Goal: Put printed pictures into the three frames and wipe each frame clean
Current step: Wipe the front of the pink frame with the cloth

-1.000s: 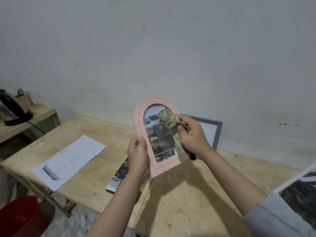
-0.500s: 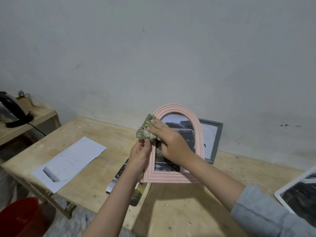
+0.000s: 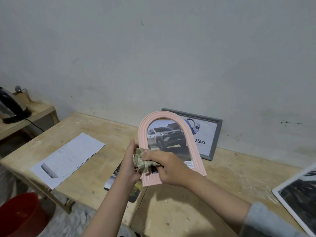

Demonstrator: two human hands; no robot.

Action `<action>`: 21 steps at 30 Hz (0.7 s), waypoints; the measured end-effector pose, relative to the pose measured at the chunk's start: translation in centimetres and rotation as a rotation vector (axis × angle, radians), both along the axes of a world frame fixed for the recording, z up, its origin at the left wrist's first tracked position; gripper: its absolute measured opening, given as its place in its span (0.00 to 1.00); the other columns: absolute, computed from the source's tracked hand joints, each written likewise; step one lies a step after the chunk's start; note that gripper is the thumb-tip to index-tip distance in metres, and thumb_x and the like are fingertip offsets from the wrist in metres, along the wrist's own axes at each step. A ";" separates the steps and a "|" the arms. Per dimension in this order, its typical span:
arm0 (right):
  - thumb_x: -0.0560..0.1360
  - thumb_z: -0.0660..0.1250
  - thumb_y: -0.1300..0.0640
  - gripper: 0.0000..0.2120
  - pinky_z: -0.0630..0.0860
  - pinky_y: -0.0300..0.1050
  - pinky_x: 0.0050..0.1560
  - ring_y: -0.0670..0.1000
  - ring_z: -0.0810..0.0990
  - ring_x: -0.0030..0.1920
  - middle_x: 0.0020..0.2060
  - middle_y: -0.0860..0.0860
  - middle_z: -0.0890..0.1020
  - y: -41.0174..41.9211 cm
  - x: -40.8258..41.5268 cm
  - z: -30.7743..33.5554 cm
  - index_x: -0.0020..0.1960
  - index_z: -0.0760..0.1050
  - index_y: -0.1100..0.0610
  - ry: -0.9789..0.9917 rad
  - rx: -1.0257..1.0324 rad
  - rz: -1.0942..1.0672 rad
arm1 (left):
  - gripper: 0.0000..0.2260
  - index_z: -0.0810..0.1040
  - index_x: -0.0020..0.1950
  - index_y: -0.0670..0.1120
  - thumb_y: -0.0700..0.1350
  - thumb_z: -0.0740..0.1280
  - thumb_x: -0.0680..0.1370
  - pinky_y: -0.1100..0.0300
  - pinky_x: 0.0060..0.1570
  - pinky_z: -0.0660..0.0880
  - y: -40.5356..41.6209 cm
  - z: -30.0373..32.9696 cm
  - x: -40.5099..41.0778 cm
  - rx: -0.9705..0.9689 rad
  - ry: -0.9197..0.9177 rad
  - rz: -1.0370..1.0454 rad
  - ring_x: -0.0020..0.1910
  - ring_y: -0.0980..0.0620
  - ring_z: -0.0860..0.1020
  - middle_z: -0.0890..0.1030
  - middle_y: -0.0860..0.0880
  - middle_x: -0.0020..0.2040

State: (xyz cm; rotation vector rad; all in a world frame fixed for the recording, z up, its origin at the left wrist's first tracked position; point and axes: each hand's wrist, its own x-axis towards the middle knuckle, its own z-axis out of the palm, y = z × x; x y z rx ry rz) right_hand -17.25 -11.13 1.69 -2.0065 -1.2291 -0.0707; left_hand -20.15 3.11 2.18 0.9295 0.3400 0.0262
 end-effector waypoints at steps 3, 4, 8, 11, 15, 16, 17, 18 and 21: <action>0.62 0.56 0.72 0.30 0.75 0.51 0.59 0.54 0.78 0.59 0.57 0.54 0.81 -0.5 -0.2 0.0 0.60 0.77 0.57 0.063 -0.065 0.040 | 0.10 0.75 0.46 0.40 0.47 0.65 0.78 0.59 0.27 0.75 0.6 -0.6 0.0 0.033 0.045 0.028 0.28 0.46 0.78 0.76 0.40 0.35; 0.62 0.56 0.72 0.29 0.76 0.52 0.55 0.56 0.79 0.56 0.55 0.54 0.81 -0.6 -0.3 0.0 0.59 0.77 0.57 0.073 -0.088 0.054 | 0.10 0.72 0.51 0.42 0.46 0.68 0.76 0.56 0.32 0.74 0.9 -1.0 0.0 0.092 0.044 0.067 0.34 0.45 0.77 0.74 0.40 0.40; 0.62 0.58 0.72 0.29 0.75 0.49 0.55 0.54 0.79 0.55 0.54 0.52 0.82 -0.9 -0.8 0.2 0.59 0.78 0.56 0.096 -0.190 0.125 | 0.09 0.74 0.41 0.41 0.45 0.64 0.79 0.51 0.44 0.67 1.1 -1.5 0.4 0.321 0.071 0.148 0.43 0.45 0.70 0.73 0.41 0.42; 0.64 0.58 0.71 0.28 0.75 0.49 0.54 0.51 0.79 0.53 0.53 0.50 0.82 -0.8 -0.7 -0.2 0.59 0.78 0.52 0.167 -0.241 0.145 | 0.11 0.75 0.40 0.43 0.44 0.62 0.81 0.49 0.45 0.70 1.6 -1.7 0.7 0.321 0.116 0.201 0.40 0.46 0.73 0.75 0.42 0.38; 0.70 0.61 0.68 0.20 0.75 0.47 0.52 0.52 0.79 0.52 0.52 0.52 0.83 -0.2 -0.7 -0.9 0.58 0.78 0.54 0.196 -0.413 0.194 | 0.09 0.74 0.43 0.44 0.44 0.60 0.82 0.47 0.43 0.71 2.9 -2.2 1.4 0.224 0.155 0.291 0.38 0.45 0.73 0.75 0.41 0.38; 0.69 0.62 0.68 0.20 0.75 0.47 0.50 0.53 0.79 0.51 0.51 0.52 0.83 0.0 -0.6 -1.1 0.57 0.79 0.54 0.186 -0.441 0.205 | 0.09 0.74 0.43 0.44 0.44 0.60 0.82 0.48 0.43 0.72 3.5 -2.2 1.7 0.227 0.154 0.322 0.37 0.46 0.73 0.75 0.42 0.38; 0.69 0.62 0.68 0.20 0.76 0.48 0.49 0.53 0.79 0.51 0.51 0.52 0.83 0.4 -0.4 -1.5 0.56 0.79 0.54 0.186 -0.446 0.206 | 0.09 0.74 0.43 0.44 0.44 0.59 0.82 0.48 0.44 0.72 4.2 -2.3 2.0 0.231 0.162 0.354 0.37 0.46 0.74 0.76 0.43 0.38; 0.69 0.62 0.68 0.20 0.76 0.48 0.48 0.52 0.79 0.51 0.51 0.52 0.83 0.5 -0.1 -1.8 0.56 0.79 0.54 0.195 -0.431 0.196 | 0.10 0.74 0.43 0.45 0.45 0.59 0.82 0.48 0.45 0.72 4.9 -2.4 2.2 0.246 0.166 0.384 0.37 0.46 0.74 0.77 0.43 0.38; 0.70 0.63 0.68 0.22 0.76 0.44 0.53 0.48 0.78 0.55 0.55 0.50 0.82 1.5 1.3 -2.3 0.60 0.78 0.53 0.225 -0.384 0.134 | 0.11 0.73 0.42 0.46 0.45 0.58 0.82 0.53 0.43 0.68 7.2 -2.5 2.3 0.374 0.216 0.470 0.39 0.48 0.71 0.73 0.44 0.37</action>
